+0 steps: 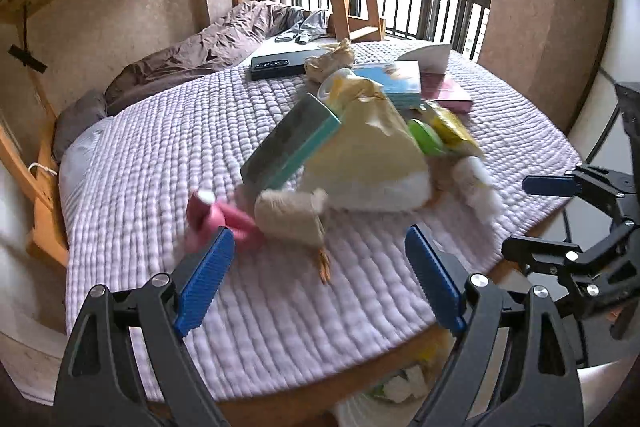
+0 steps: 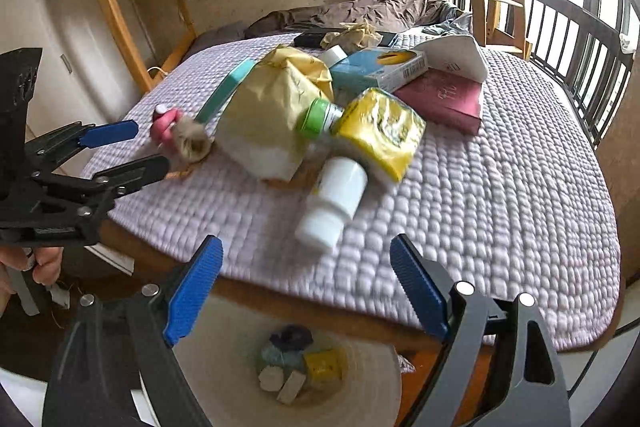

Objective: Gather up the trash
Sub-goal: 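Grasp the crumpled beige paper with the left tool while the right tool grasps the white pill bottle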

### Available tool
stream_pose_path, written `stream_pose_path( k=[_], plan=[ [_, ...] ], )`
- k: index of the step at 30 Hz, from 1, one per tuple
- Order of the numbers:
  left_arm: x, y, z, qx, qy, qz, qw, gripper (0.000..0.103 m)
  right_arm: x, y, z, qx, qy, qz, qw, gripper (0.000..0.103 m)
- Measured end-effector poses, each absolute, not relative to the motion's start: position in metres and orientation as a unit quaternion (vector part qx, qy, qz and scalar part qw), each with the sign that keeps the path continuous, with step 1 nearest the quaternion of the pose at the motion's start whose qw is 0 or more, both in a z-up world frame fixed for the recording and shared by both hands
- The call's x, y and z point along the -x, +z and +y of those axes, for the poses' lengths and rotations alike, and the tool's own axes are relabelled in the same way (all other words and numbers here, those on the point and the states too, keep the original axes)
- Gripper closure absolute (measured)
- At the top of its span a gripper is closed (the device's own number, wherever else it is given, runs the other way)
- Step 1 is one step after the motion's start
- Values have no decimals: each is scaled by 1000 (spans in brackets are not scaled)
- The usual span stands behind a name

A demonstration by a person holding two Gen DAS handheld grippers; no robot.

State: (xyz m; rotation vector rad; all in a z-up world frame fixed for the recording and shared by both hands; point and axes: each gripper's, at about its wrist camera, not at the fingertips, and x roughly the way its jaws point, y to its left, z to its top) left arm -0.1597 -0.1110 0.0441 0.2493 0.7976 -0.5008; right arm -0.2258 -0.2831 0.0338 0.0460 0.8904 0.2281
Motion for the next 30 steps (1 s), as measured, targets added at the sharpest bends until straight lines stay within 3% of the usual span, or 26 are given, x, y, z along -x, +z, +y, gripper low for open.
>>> stream_pose_path(
  k=[9, 12, 17, 19, 22, 30],
  plan=[
    [126, 24, -113, -128, -245, 402, 873, 21, 194, 20, -283, -33, 93, 448, 889, 35],
    [118, 19, -116, -126, -248, 407, 870, 30, 189, 17, -282, -37, 92, 448, 888, 44],
    [109, 17, -119, -132, -245, 408, 870, 54, 180, 15, -279, -29, 94, 448, 889, 61],
    [108, 17, -118, -128, -248, 409, 869, 55, 177, 15, -278, -27, 94, 446, 890, 68],
    [112, 19, -117, -138, -248, 402, 871, 60, 175, 15, -278, -23, 94, 443, 891, 69],
    [127, 29, -113, -123, -255, 398, 872, 60, 178, 21, -283, -32, 99, 438, 893, 70]
  ],
)
